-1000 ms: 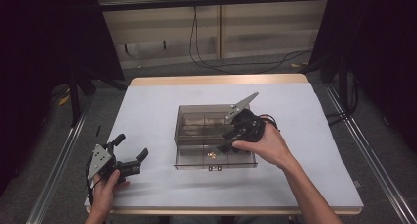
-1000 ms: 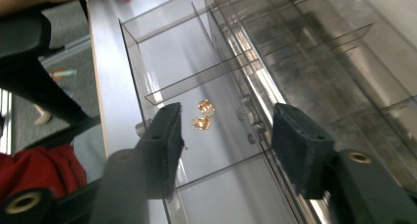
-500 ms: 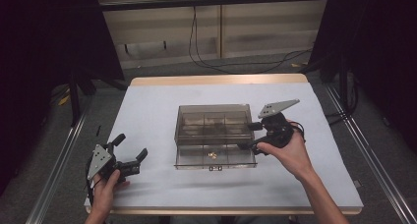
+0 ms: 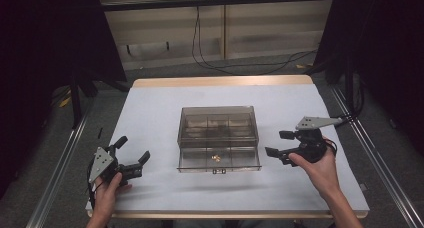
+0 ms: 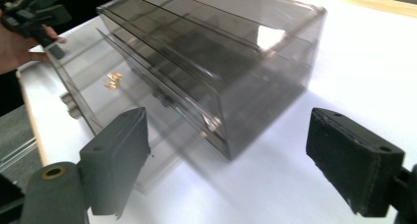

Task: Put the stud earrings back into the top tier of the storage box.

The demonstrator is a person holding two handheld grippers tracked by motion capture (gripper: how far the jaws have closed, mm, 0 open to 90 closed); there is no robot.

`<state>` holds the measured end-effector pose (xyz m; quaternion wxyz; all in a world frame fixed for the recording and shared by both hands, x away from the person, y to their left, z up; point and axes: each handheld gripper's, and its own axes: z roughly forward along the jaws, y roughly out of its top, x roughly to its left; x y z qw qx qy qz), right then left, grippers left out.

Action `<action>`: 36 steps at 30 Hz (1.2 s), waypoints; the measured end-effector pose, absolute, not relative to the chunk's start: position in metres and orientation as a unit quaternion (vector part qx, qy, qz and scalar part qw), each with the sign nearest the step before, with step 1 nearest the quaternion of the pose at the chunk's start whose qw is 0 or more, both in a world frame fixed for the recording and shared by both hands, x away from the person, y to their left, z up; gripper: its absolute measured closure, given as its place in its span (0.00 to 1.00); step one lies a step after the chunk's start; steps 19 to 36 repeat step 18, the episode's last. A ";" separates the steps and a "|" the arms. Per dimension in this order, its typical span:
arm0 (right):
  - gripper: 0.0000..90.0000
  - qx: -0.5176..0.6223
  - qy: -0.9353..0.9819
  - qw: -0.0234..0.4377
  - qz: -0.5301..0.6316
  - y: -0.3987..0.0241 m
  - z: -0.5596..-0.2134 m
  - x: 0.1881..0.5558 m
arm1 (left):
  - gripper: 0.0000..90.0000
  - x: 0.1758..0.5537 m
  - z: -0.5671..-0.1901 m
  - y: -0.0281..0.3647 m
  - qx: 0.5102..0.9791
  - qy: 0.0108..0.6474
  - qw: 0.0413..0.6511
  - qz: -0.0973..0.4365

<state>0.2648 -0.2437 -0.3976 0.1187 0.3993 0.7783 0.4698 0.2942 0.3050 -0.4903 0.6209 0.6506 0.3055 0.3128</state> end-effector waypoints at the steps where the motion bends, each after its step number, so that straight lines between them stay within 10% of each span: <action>1: 0.17 0.404 0.775 0.123 0.469 -0.247 -0.401 0.263 | 0.01 0.294 -0.490 0.305 0.650 0.305 0.620 0.316; 36: 0.09 0.482 0.734 0.158 0.452 -0.289 -0.459 0.232 | 0.01 0.294 -0.490 0.305 0.651 0.305 0.621 0.313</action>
